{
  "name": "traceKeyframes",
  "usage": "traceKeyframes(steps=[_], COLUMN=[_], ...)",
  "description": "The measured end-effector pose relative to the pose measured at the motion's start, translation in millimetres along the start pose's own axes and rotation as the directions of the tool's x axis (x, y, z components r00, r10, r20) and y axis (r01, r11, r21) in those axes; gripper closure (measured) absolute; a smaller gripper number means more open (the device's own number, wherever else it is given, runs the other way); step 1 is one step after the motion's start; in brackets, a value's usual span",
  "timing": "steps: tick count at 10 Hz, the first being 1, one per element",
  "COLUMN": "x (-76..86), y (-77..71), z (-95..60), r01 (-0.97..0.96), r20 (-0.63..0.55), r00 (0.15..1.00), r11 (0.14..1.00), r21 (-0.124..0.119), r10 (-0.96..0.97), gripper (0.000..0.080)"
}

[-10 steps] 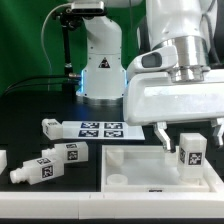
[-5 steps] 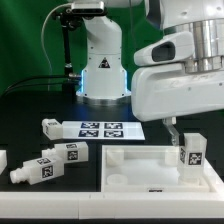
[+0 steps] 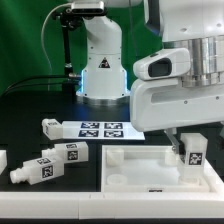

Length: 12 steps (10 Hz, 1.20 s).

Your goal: Assemble one leg

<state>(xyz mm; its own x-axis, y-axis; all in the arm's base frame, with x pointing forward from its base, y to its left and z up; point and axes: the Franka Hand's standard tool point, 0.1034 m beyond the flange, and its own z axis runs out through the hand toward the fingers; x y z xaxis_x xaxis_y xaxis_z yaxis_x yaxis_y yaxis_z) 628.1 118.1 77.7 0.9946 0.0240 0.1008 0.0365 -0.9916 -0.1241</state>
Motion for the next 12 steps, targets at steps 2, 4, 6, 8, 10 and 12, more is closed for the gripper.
traceKeyframes(steps=[2,4,6,8,10,12], x=[-0.4,-1.1,-1.8,-6.1,2.9,2.5], y=[5.1,7.9,11.1,2.4,-1.3,-2.2], z=[0.6,3.1,4.9,5.9,3.4,4.3], r01=[-0.141,-0.326,-0.558,-0.819,-0.939,-0.958], r20=[0.0,0.003,0.012,0.07,0.106,0.108], r00=[0.99,0.945,0.83,0.571,0.341,0.285], r11=[0.99,0.945,0.83,0.574,0.344,0.288], r21=[-0.004,0.001,0.006,-0.018,-0.013,-0.015], r10=[0.141,0.326,0.558,0.818,0.934,0.952], gripper=[0.0504,0.0504,0.0508,0.0508,0.0508,0.0432])
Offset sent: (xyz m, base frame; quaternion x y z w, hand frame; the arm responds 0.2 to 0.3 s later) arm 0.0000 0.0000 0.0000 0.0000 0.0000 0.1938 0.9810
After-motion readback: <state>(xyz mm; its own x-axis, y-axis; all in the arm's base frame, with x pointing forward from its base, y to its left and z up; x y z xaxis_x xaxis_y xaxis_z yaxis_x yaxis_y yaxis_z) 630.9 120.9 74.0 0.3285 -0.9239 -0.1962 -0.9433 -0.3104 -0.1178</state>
